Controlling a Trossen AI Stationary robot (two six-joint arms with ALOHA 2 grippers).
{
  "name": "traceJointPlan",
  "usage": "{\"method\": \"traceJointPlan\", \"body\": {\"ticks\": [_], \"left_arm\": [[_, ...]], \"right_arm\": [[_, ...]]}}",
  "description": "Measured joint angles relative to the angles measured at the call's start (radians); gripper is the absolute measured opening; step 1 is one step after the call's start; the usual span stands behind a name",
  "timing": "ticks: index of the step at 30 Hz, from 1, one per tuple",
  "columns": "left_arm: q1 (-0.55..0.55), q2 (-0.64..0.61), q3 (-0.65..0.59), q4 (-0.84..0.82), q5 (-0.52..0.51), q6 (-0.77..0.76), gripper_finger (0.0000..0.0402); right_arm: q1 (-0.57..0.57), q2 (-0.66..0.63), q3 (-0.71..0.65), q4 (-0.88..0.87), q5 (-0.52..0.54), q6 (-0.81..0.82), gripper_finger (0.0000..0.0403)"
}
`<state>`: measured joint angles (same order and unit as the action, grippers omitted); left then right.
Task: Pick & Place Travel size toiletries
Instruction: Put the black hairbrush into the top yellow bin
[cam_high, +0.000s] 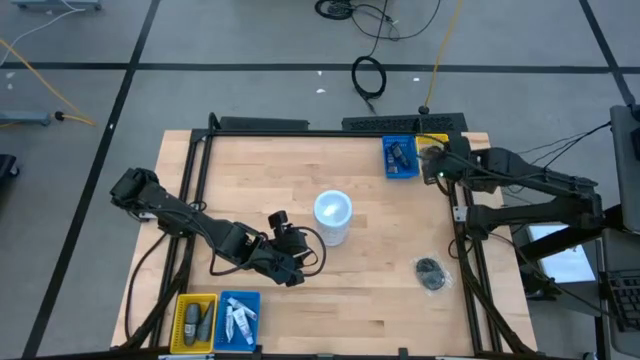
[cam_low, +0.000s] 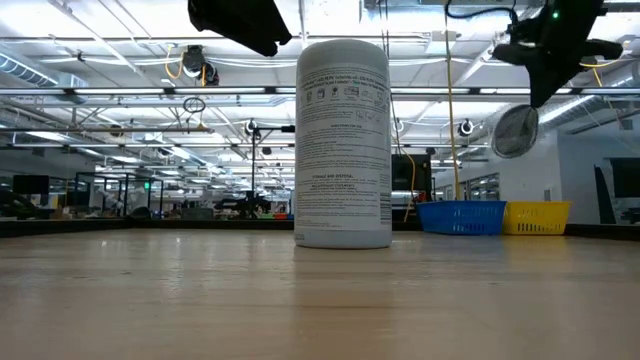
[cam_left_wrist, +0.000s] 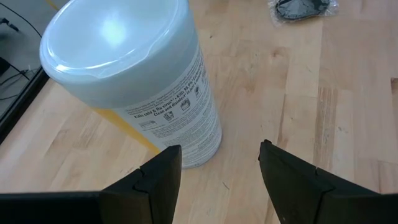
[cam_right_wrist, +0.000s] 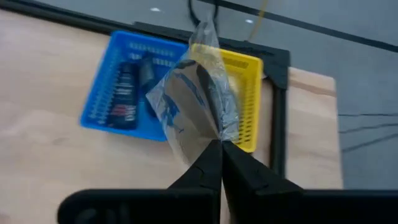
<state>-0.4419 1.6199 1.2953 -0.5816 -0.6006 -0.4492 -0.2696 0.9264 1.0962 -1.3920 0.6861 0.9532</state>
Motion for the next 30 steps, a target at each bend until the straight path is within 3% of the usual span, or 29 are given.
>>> {"method": "traceJointPlan", "body": {"ticks": [10, 24, 30], "left_arm": [[0.000, 0.000, 0.000, 0.000, 0.000, 0.007, 0.0214], [0.000, 0.000, 0.000, 0.000, -0.002, 0.025, 0.0214], [0.001, 0.000, 0.000, 0.000, -0.002, 0.026, 0.0214]], "right_arm": [[-0.221, -0.055, -0.151, 0.238, -0.016, -0.200, 0.0000], [-0.555, -0.079, -0.319, 0.642, -0.248, -0.407, 0.0000], [-0.638, -0.080, -0.352, 0.680, -0.272, -0.437, 0.0000]]}}
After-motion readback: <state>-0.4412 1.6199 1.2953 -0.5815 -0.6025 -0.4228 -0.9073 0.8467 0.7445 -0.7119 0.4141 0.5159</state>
